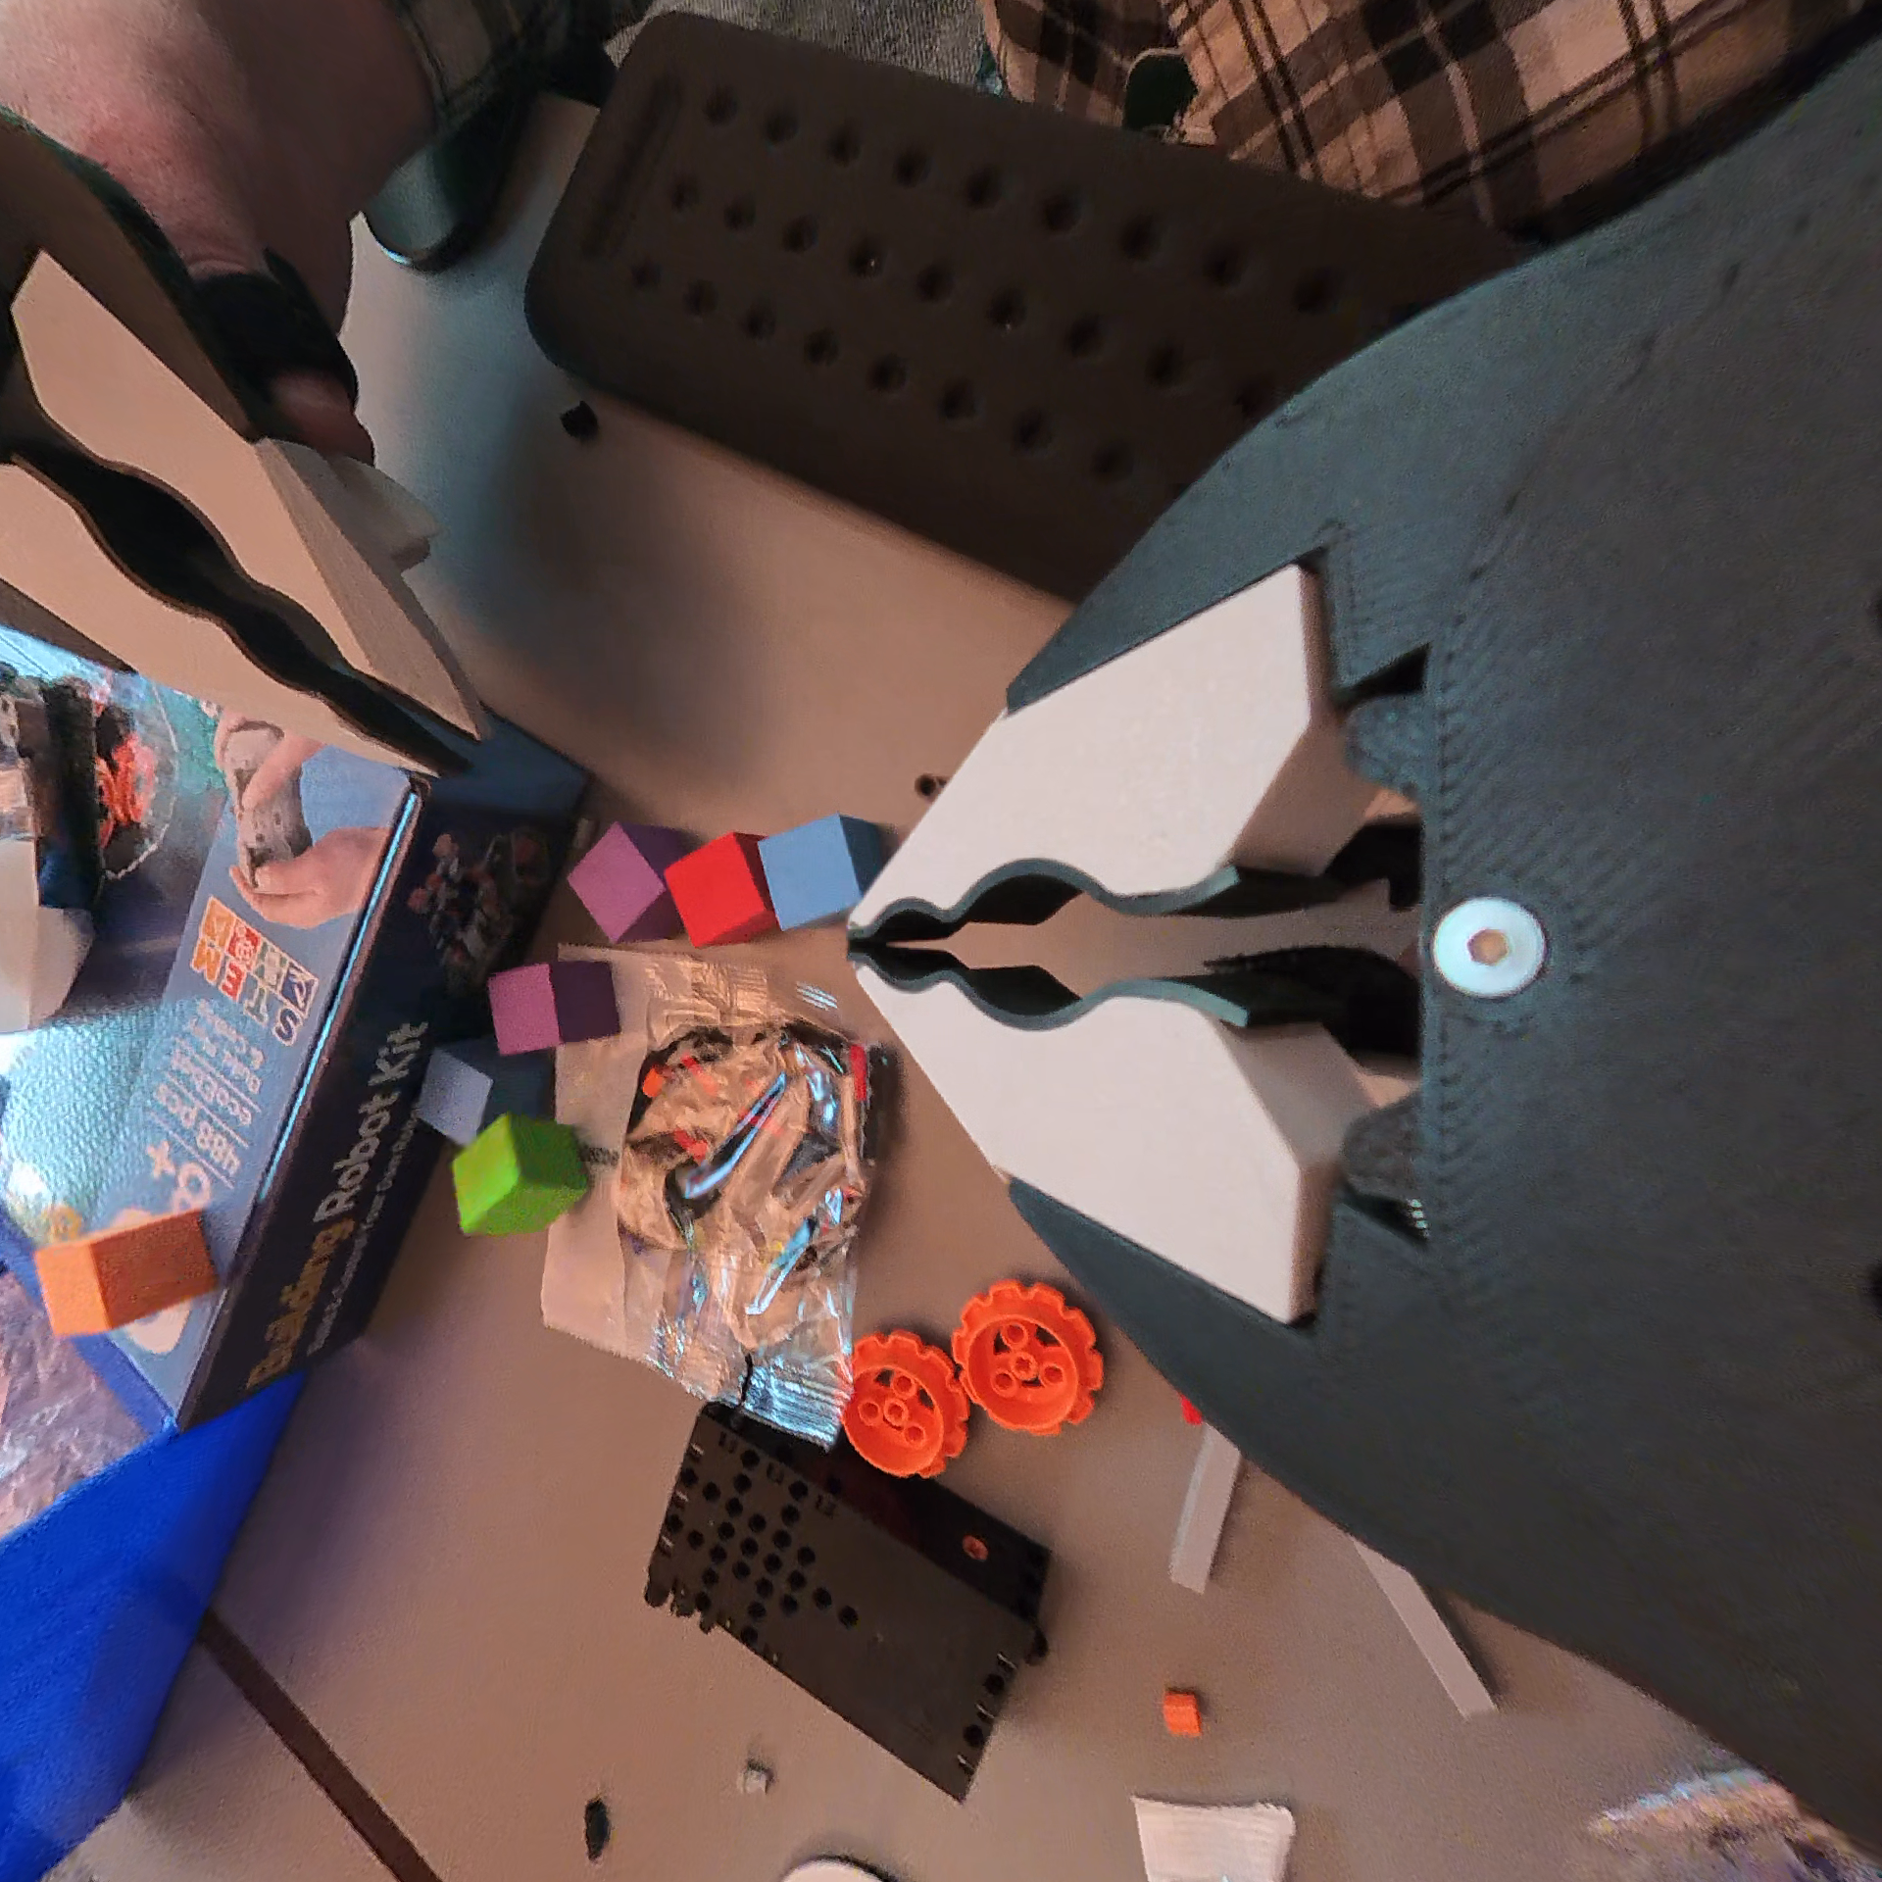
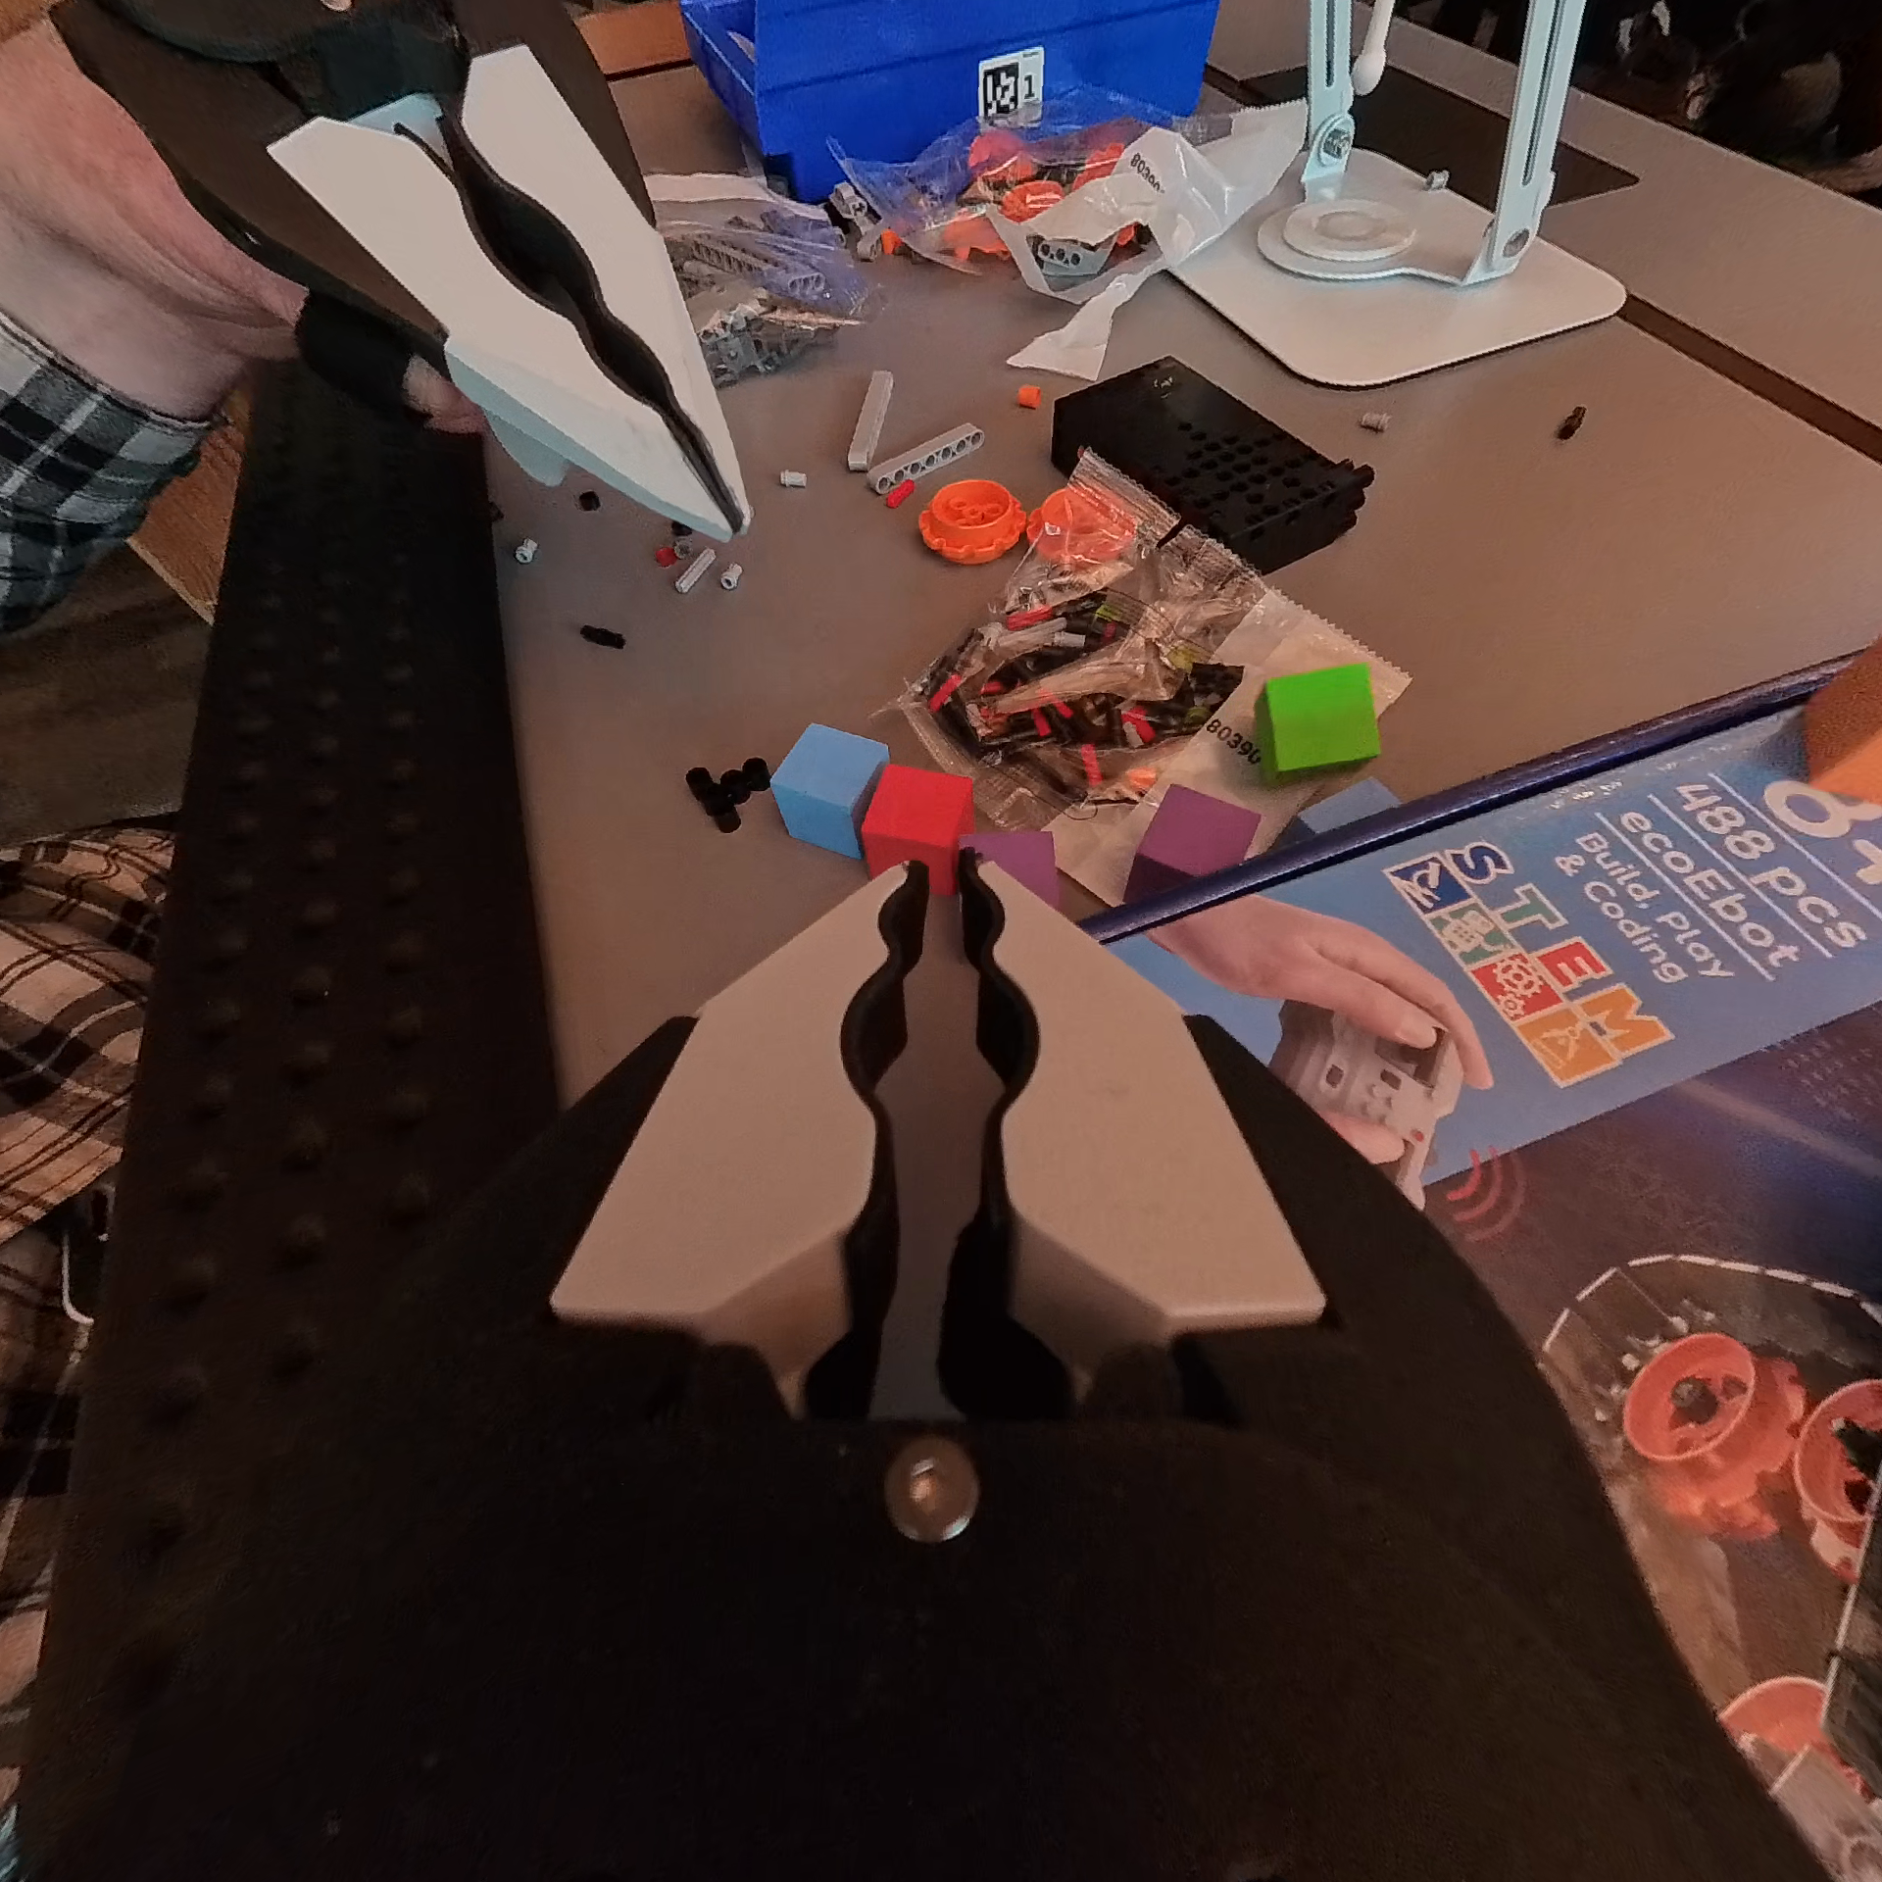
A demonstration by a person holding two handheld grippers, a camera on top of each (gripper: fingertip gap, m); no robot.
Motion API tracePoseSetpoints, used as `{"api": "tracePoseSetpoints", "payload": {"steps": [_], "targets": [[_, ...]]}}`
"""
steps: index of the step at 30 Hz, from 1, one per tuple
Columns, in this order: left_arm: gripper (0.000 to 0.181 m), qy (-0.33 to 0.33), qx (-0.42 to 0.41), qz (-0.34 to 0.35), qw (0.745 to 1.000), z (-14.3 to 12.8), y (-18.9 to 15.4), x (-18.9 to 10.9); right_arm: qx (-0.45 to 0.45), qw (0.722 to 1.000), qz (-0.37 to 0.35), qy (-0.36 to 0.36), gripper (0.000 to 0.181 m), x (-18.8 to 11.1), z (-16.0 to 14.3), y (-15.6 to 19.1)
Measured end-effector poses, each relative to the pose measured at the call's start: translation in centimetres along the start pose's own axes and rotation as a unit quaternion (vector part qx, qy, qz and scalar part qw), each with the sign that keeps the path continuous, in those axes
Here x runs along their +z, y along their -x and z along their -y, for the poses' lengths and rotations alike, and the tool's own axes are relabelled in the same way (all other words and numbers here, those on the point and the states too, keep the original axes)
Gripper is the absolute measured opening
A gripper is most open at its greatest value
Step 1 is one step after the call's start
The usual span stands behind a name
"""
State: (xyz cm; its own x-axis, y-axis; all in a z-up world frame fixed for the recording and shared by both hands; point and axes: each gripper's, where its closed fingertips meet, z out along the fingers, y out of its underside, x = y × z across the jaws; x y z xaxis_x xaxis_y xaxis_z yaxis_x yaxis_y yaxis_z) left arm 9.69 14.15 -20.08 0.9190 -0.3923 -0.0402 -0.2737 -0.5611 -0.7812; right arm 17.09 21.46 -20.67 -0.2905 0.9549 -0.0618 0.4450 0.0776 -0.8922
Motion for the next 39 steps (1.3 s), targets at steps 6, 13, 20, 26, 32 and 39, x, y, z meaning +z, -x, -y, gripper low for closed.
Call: {"api": "tracePoseSetpoints", "payload": {"steps": [6,13,20,26,32,39], "targets": [[0.002,-0.002,-0.002,0.031,1.0,-0.3,2.0,-1.6,-0.001,1.0,0.001,-0.003,0.005,-0.1,0.1,0.0],[0.018,0.043,0.016,0.183,0.982,-2.3,9.8,-6.6,-0.001,1.0,0.001,-0.004,0.005,-0.1,0.1,0.0],[0.025,0.13,0.003,0.294,0.947,-7.6,19.0,-11.4,-0.005,1.0,0.003,-0.001,0.005,0.1,0.0,0.2],[0.032,0.191,-0.023,0.304,0.933,-11.1,25.3,-11.0,-0.008,1.0,0.005,0.004,0.005,0.4,-0.3,0.2],[0.029,0.184,-0.101,0.276,0.938,-13.0,29.5,-9.3,-0.005,1.0,0.005,0.013,0.005,0.7,-0.7,0.0],[0.006,0.204,-0.089,0.274,0.936,-14.5,30.6,-7.9,-0.004,1.0,0.009,0.019,0.005,1.0,-1.0,-0.1]]}}
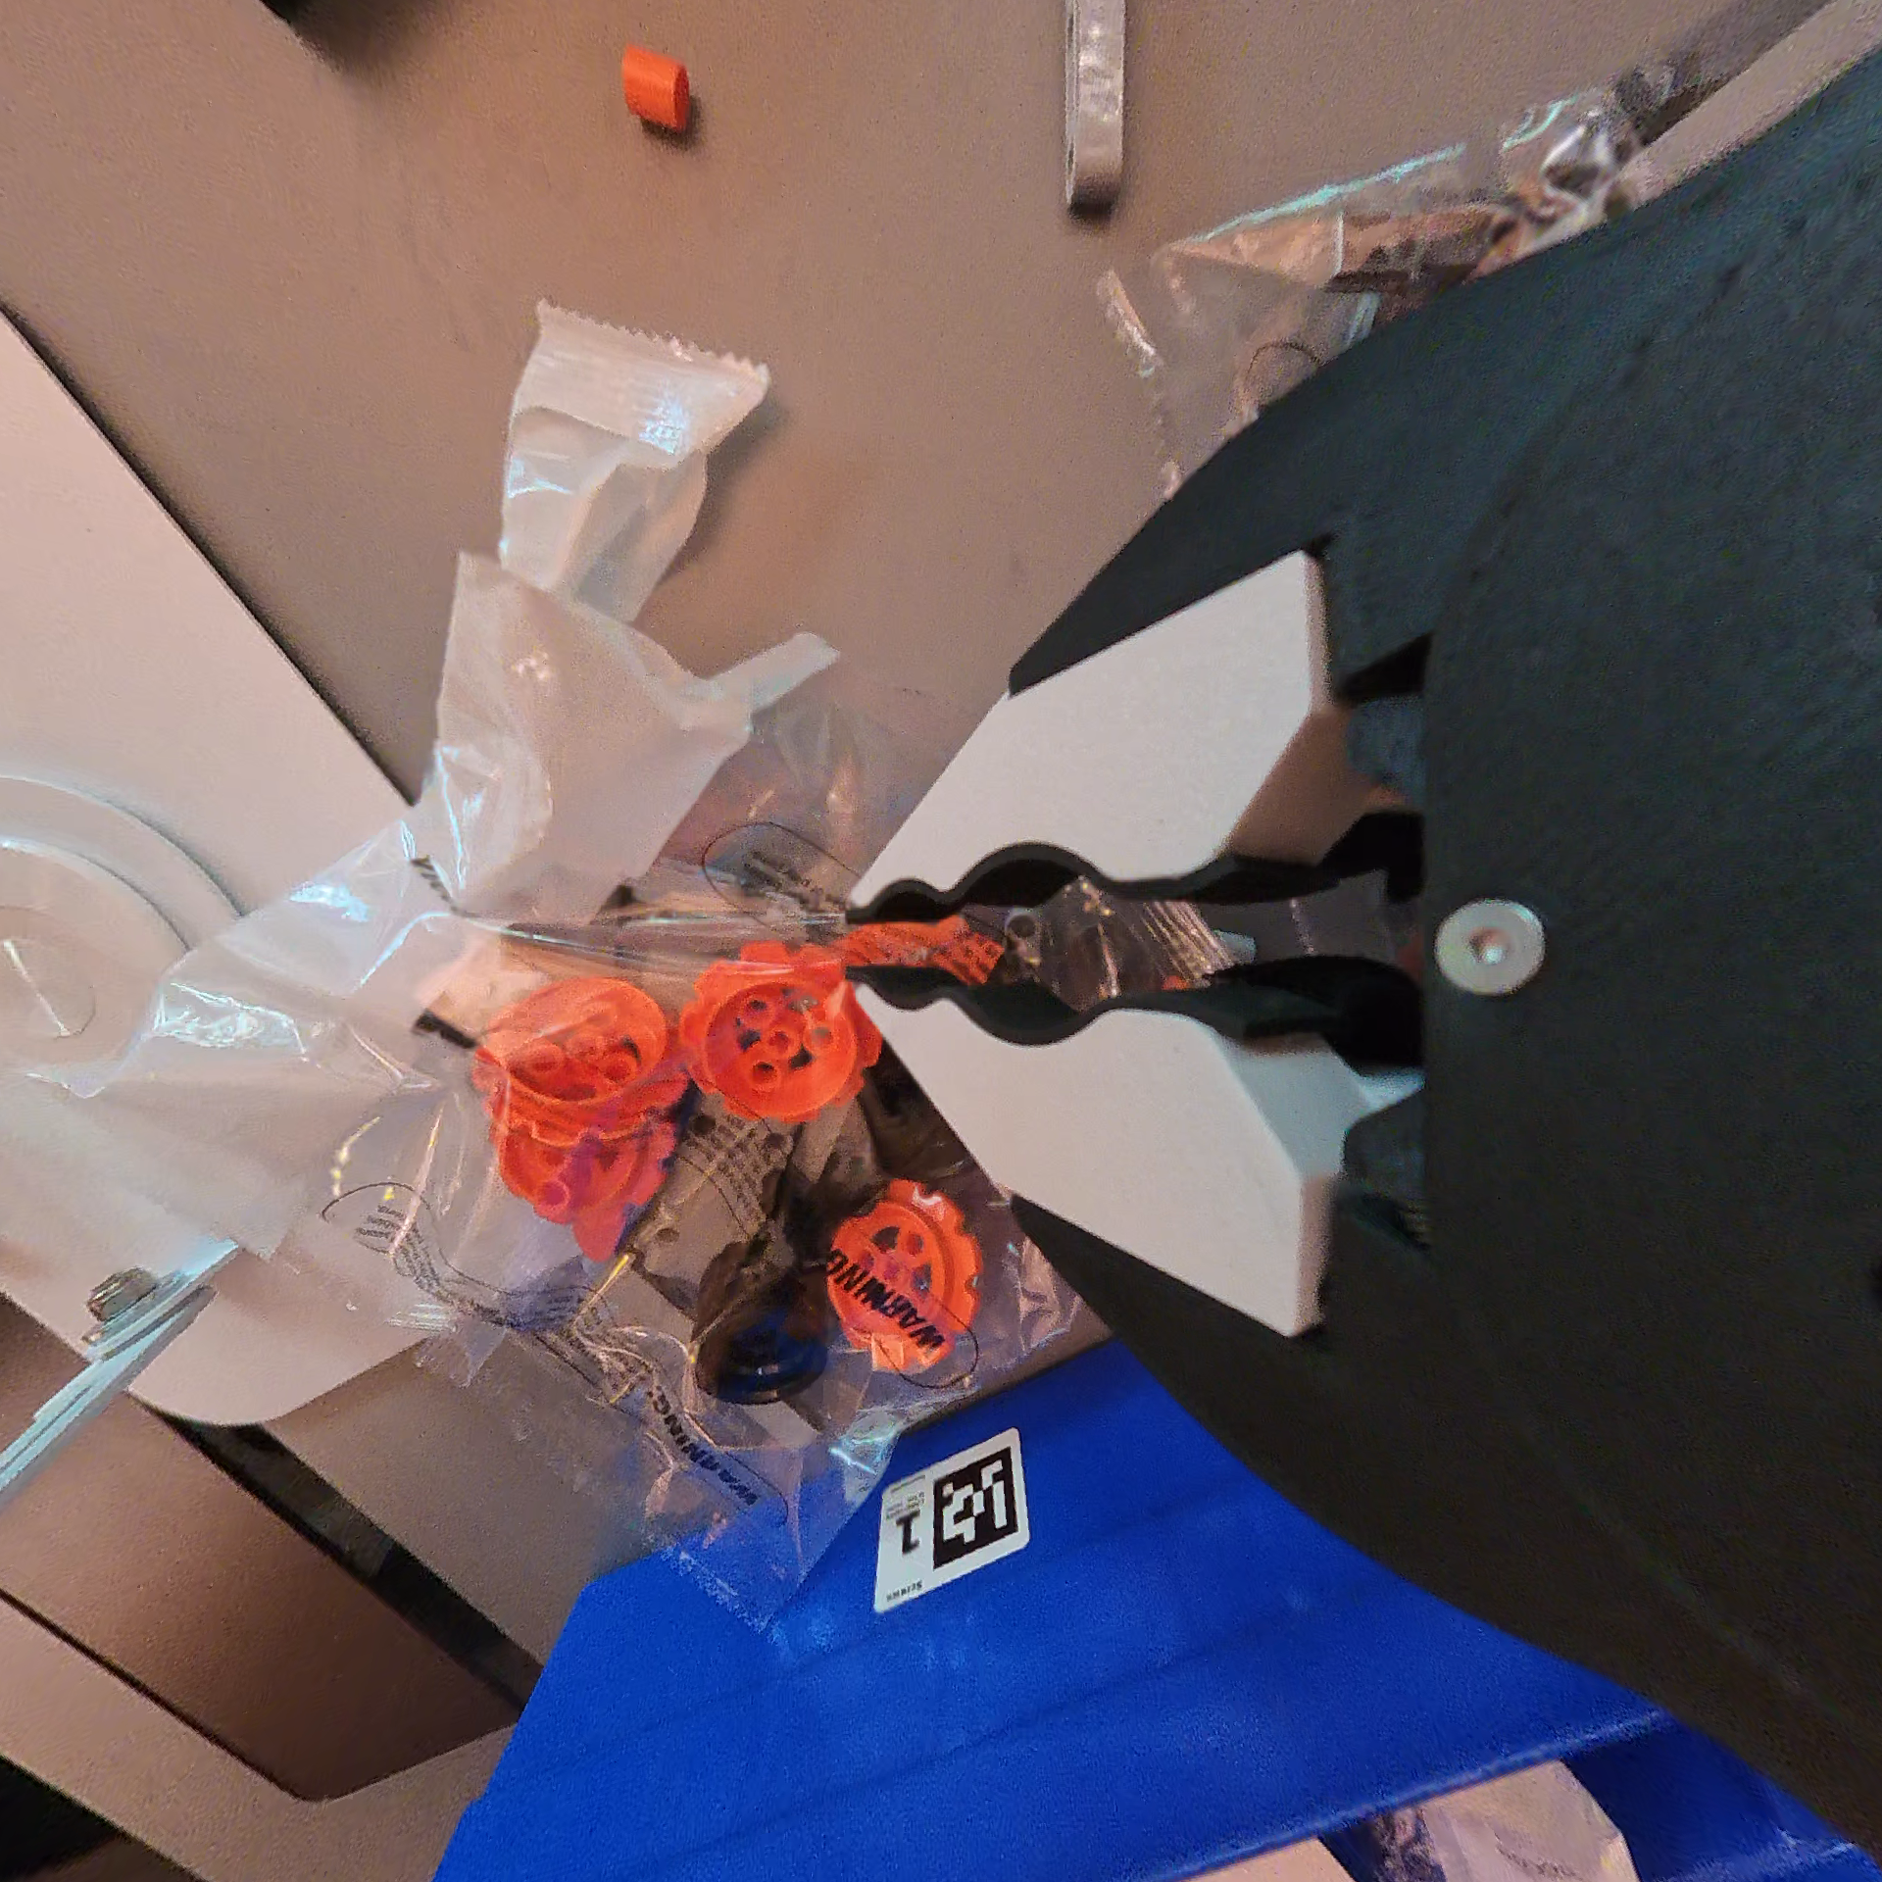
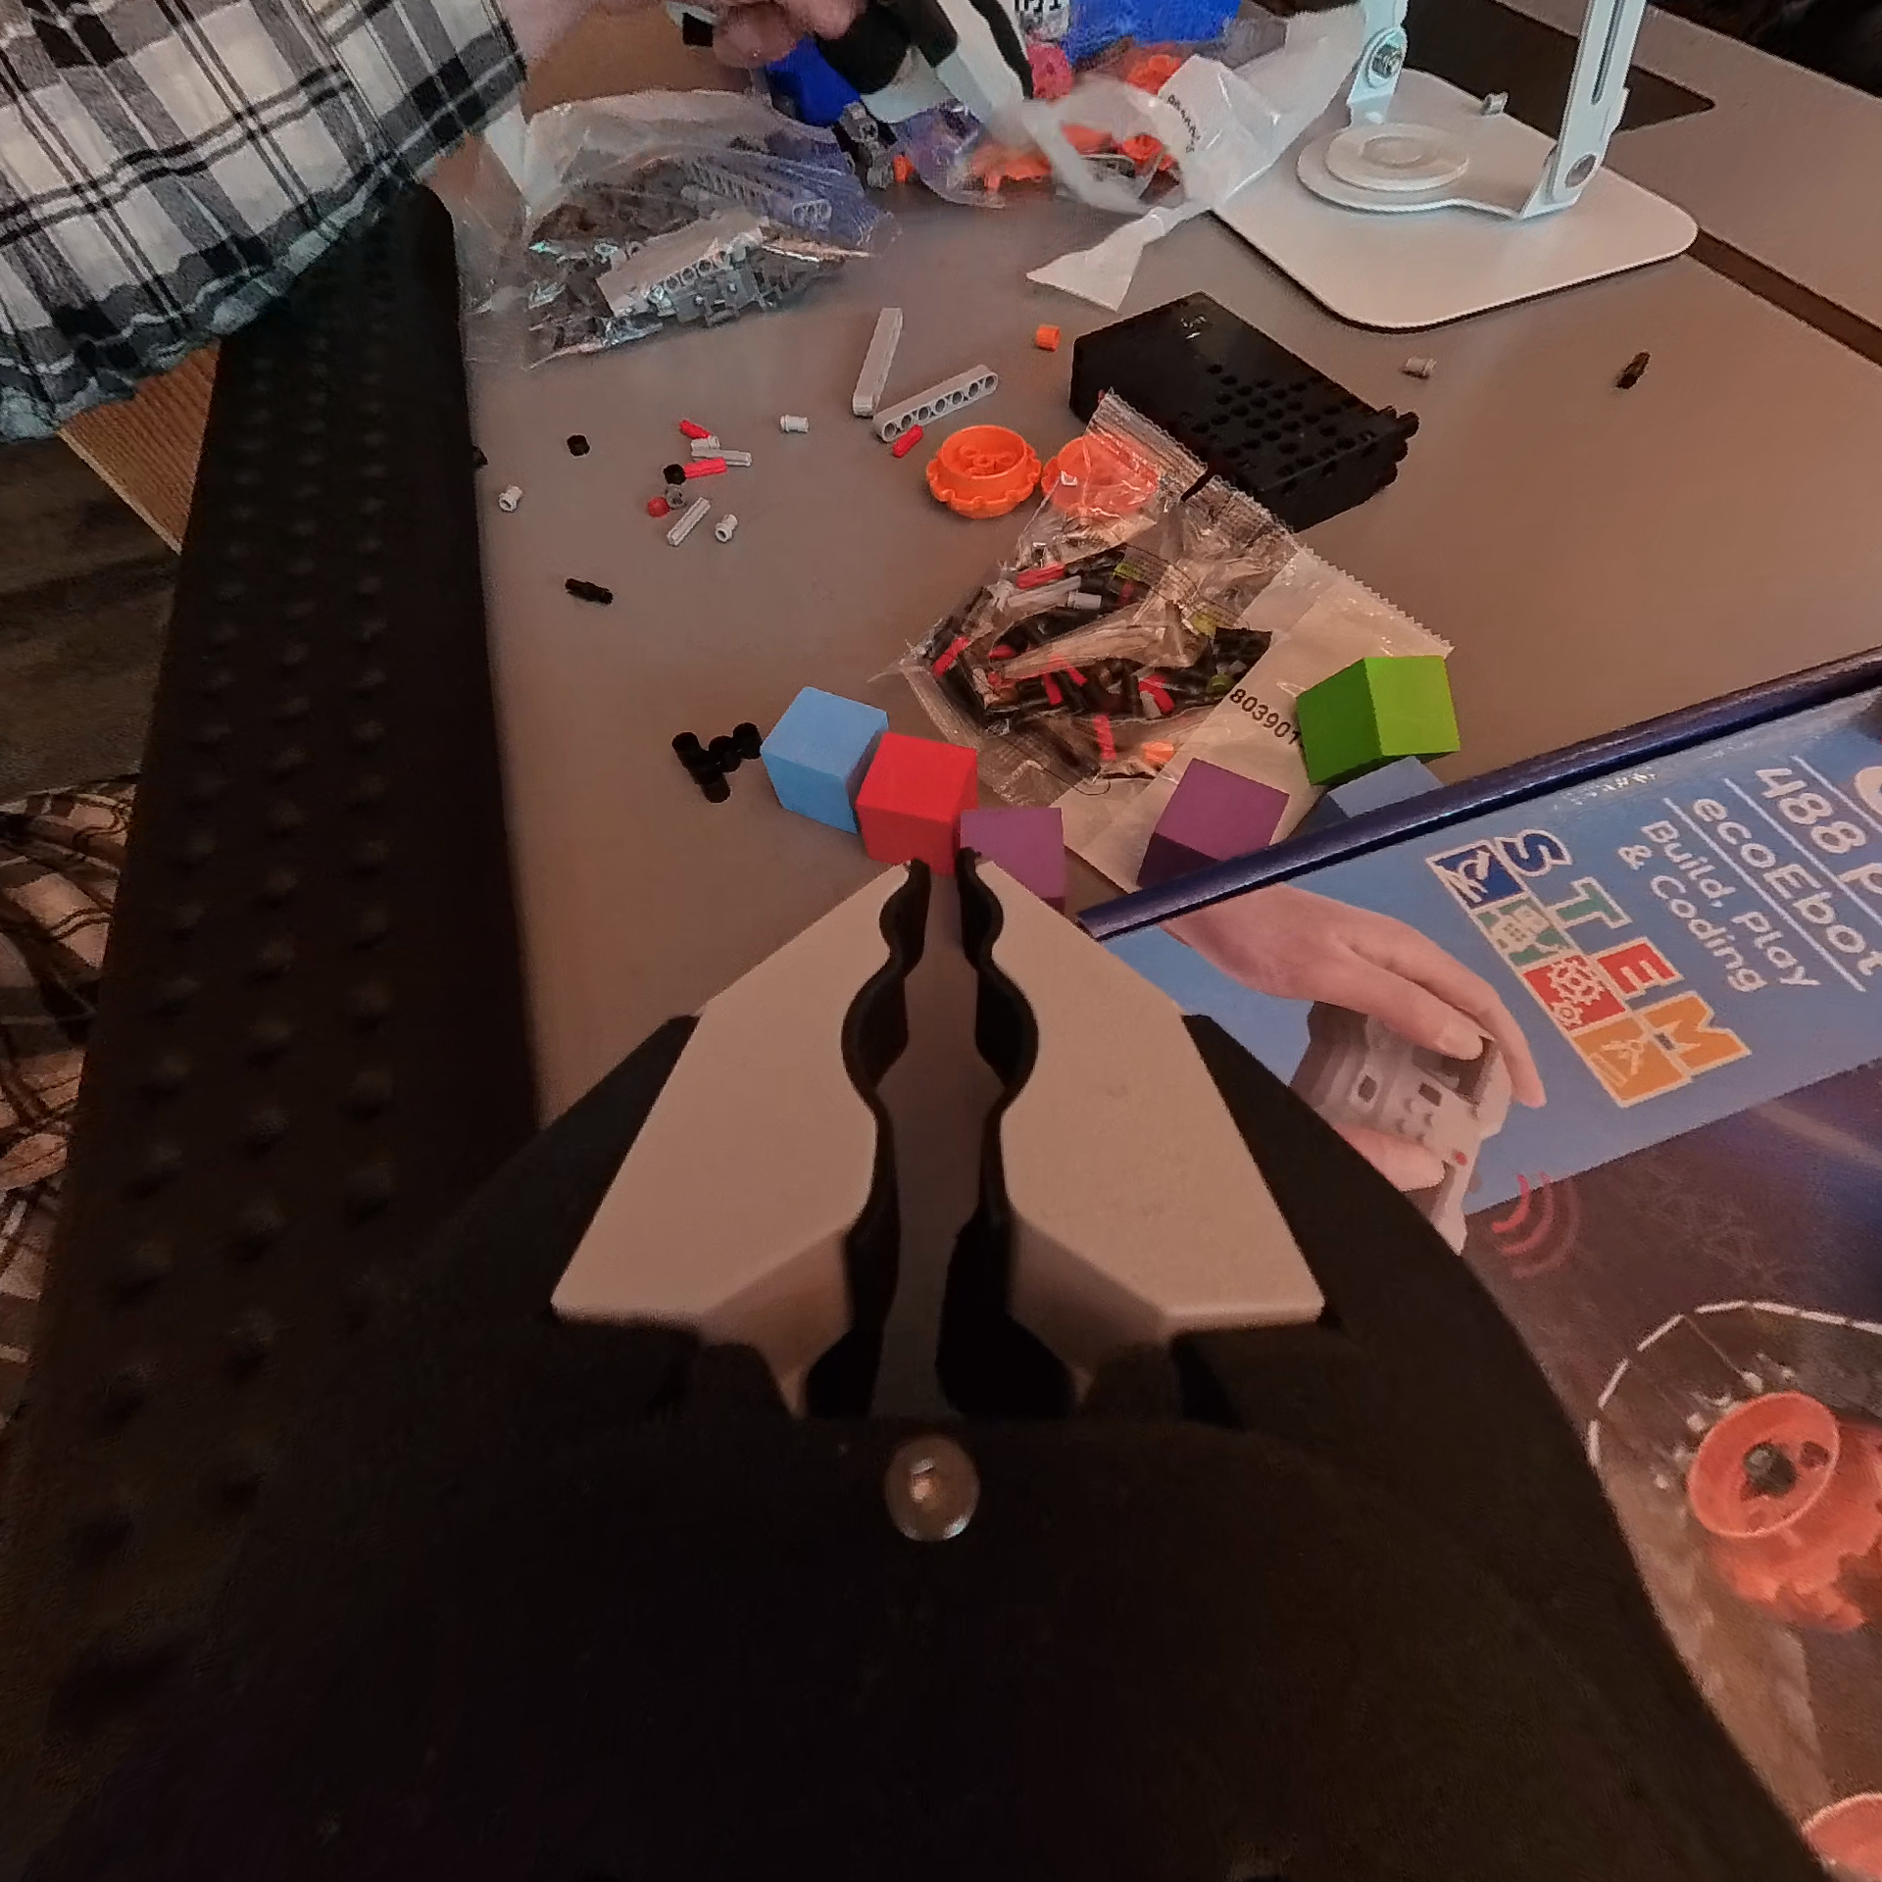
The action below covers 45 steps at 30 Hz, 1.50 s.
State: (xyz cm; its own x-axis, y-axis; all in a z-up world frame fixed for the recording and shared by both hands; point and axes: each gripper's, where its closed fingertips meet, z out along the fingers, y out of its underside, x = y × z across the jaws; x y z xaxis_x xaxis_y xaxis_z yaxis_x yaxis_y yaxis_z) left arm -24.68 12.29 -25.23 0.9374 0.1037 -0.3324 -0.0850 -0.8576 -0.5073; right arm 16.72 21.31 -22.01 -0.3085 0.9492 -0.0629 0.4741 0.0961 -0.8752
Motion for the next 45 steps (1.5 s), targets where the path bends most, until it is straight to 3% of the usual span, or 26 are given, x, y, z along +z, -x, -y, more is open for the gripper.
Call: {"api": "tracePoseSetpoints", "payload": {"steps": [5,10,12,14,17,20,24,26,35,36,39,45], "targets": [[0.0,-0.03,0.015,0.021,0.999,0.3,0.3,-0.6,-0.01,1.0,0.002,-0.009,0.002,0.0,0.4,0.2],[0.0,-0.008,0.051,0.002,0.999,-0.8,0.0,-1.3,-0.038,0.999,0.007,-0.02,0.0,0.3,1.5,1.1],[0.022,-0.013,0.045,0.019,0.999,-0.7,0.5,-1.8,-0.041,0.999,0.008,-0.014,0.0,0.6,1.5,1.1],[0.03,-0.036,0.055,0.016,0.998,0.4,-0.5,-3.0,-0.037,0.999,0.007,-0.013,0.001,0.7,1.4,1.0],[0.034,-0.087,0.089,-0.009,0.992,3.3,-4.5,-5.3,-0.025,0.999,0.007,-0.019,0.0,0.4,1.3,0.7],[0.036,-0.127,0.117,-0.091,0.981,6.3,-11.1,-7.0,-0.02,1.0,0.006,-0.021,0.0,0.3,1.2,0.4],[0.037,-0.128,0.156,-0.169,0.965,8.2,-18.7,-7.1,-0.02,1.0,0.003,-0.018,0.0,0.2,1.0,0.3],[0.035,-0.117,0.168,-0.17,0.964,8.8,-20.5,-6.3,-0.018,1.0,0.002,-0.019,0.0,0.1,0.9,0.2],[0.035,-0.057,0.178,-0.154,0.97,9.0,-22.8,-2.2,-0.023,0.999,0.0,-0.024,0.0,-0.2,1.2,0.3],[0.028,-0.049,0.176,-0.155,0.971,8.9,-22.8,-2.0,-0.023,0.999,0.0,-0.026,0.0,-0.3,1.2,0.3],[0.014,-0.055,0.175,-0.154,0.971,9.0,-23.0,-1.8,-0.024,0.999,-0.001,-0.029,0.0,-0.4,1.4,0.4],[0.014,-0.07,0.166,-0.156,0.971,9.2,-22.3,-2.9,-0.025,0.999,-0.002,-0.035,0.0,-0.7,1.6,0.4]]}}
